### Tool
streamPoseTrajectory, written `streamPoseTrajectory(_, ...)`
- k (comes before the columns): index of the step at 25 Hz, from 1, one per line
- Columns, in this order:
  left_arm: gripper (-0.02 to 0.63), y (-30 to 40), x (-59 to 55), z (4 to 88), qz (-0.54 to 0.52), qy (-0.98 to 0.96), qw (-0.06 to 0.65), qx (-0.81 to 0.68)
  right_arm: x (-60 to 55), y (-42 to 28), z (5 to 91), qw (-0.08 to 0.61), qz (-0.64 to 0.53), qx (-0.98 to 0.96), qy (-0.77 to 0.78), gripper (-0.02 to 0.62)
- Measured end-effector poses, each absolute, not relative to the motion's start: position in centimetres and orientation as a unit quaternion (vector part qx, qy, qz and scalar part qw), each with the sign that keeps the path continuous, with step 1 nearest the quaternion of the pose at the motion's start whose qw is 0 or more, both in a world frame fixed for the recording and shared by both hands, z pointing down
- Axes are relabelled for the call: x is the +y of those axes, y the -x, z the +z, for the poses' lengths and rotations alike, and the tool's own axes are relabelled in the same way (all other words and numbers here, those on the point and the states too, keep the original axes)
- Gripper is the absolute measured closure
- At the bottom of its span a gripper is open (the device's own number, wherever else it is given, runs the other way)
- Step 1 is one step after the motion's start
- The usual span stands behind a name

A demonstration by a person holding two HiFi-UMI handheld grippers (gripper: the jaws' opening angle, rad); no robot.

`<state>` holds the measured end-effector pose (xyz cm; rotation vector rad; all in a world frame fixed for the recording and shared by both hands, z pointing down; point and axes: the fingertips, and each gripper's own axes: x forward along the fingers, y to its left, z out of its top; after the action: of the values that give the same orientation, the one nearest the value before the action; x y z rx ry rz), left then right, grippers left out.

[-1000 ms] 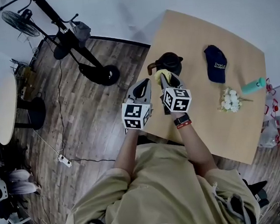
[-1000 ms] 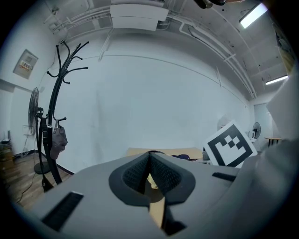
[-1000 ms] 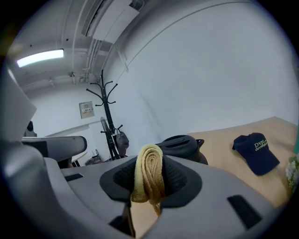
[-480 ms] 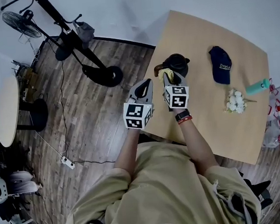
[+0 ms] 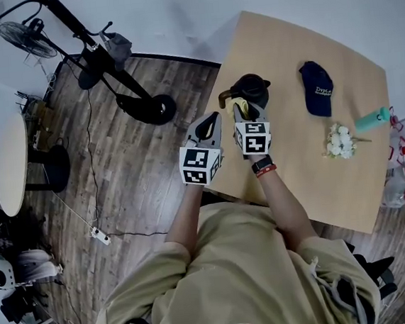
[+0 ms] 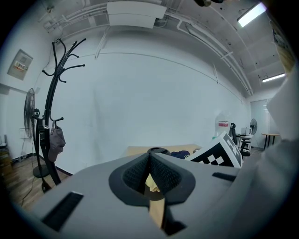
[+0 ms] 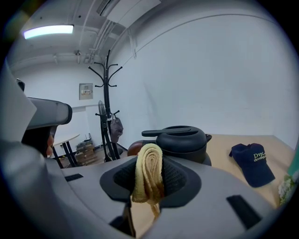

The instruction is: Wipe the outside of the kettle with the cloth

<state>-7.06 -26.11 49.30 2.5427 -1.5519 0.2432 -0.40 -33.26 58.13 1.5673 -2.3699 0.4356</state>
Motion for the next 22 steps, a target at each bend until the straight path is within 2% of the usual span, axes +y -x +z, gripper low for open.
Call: streamPoseTrajectory(22,0.583,2.1,-26.5,50.2,0.104,-0.849,0.053,-0.515,-31.9,-4.5,58.0,0.126,0.151,-0.823,-0.532,0.466)
